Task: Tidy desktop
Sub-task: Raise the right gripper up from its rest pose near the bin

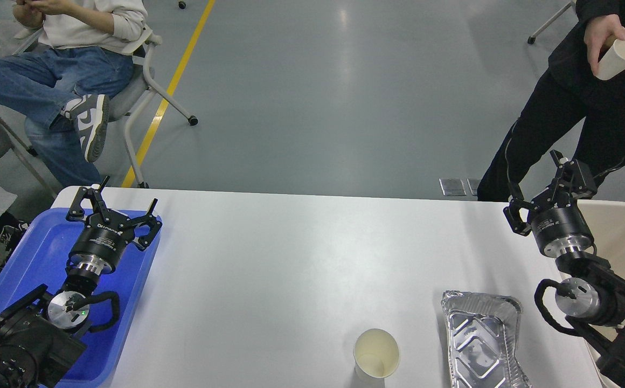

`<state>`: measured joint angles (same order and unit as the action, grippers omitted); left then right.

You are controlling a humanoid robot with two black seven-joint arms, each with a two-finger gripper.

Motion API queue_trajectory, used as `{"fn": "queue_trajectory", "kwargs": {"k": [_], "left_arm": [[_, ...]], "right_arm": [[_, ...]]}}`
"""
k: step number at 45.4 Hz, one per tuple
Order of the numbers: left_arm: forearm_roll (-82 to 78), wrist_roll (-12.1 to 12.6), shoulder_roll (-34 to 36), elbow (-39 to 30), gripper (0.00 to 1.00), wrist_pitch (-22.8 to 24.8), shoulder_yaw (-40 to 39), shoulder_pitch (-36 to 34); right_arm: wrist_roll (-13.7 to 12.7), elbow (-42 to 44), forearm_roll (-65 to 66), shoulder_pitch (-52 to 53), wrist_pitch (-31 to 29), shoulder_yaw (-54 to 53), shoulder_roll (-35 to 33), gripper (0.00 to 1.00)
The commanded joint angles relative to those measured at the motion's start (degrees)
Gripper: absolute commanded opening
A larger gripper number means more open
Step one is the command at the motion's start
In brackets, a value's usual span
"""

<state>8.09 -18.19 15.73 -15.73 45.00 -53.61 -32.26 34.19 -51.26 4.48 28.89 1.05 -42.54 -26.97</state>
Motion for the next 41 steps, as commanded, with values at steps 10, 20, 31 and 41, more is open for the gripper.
{"fn": "queue_trajectory", "kwargs": {"k": [10,20,31,41], "left_arm": [[0.0,0.09,0.0,0.0,1.0,0.0,0.0,0.0],[0.0,0.09,0.0,0.0,1.0,0.0,0.0,0.0],[0.0,0.0,0.0,0.0,1.0,0.0,0.0,0.0],[0.0,0.09,0.0,0.0,1.0,0.0,0.0,0.0]], "right_arm": [[0.0,0.37,0.0,0.02,-0.09,-0.09,0.08,1.0],[-0.09,-0.33,-0.09,0.9,-0.44,-0.18,-0.01,1.0],[-1.05,-0.86,-0.18,2.22,-0.35,0.18,-0.19,1.0],[-1.67,-0.95,-0.26,2.22,-0.26,0.18,0.07,1.0]]}}
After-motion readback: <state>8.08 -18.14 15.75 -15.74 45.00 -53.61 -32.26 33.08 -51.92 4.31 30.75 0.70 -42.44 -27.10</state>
